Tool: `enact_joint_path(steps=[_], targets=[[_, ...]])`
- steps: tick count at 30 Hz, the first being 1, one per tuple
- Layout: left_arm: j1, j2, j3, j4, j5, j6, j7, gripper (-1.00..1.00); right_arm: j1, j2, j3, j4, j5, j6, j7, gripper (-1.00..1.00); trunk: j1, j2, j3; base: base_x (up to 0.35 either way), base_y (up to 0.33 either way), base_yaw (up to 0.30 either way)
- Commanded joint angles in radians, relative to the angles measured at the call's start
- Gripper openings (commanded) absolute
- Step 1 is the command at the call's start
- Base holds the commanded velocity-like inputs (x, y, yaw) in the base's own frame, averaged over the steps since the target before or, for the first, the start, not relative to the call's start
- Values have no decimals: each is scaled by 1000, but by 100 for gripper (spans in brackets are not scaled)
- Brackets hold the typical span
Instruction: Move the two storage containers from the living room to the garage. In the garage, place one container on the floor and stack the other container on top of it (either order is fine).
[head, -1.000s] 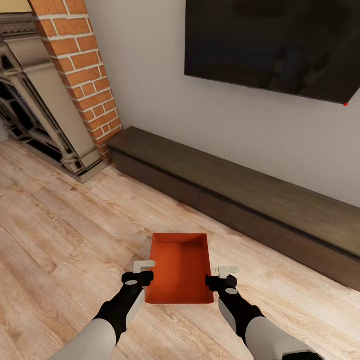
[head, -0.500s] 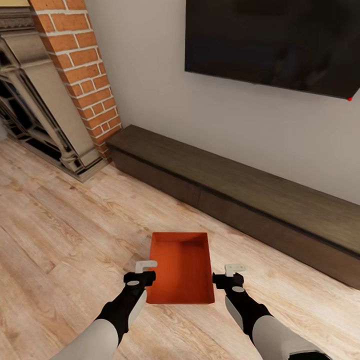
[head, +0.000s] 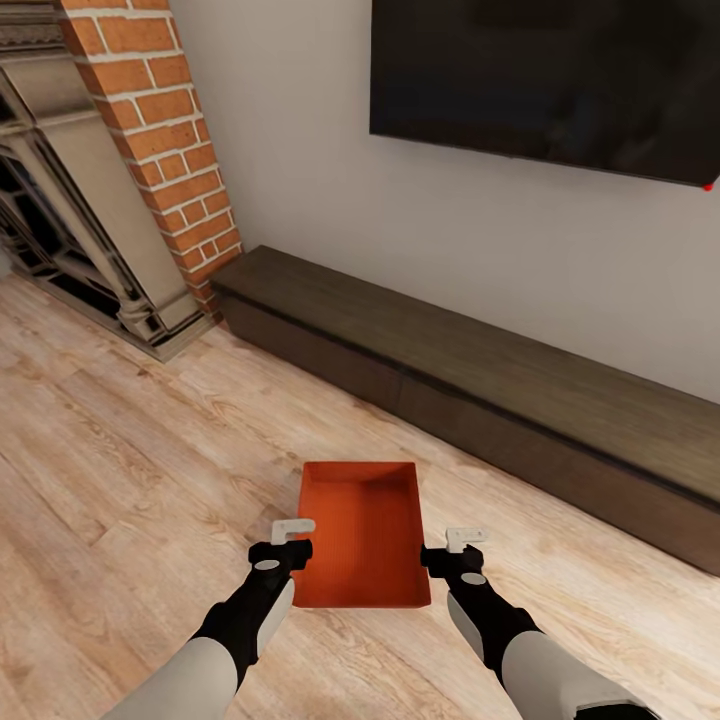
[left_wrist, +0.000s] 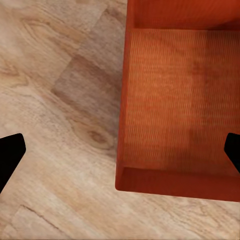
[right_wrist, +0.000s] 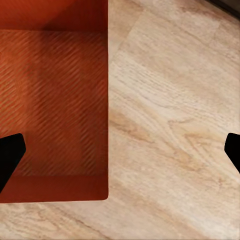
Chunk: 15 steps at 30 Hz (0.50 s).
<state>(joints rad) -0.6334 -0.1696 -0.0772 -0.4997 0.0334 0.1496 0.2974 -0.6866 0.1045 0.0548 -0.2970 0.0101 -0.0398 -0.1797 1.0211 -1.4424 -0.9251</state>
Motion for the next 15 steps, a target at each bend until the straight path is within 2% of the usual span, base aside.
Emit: enact_joint_path(steps=[1,15], targets=[[0,1,-7,-2,3,6,8,100,-1,0,5,1,1,-2,-6,100,4,-8,-4,0,0,0],[0,2,-8,-3,3,5,15,100,-1,4,4,1,1,-10,-6,100,58,-106,-48,0,0,0]])
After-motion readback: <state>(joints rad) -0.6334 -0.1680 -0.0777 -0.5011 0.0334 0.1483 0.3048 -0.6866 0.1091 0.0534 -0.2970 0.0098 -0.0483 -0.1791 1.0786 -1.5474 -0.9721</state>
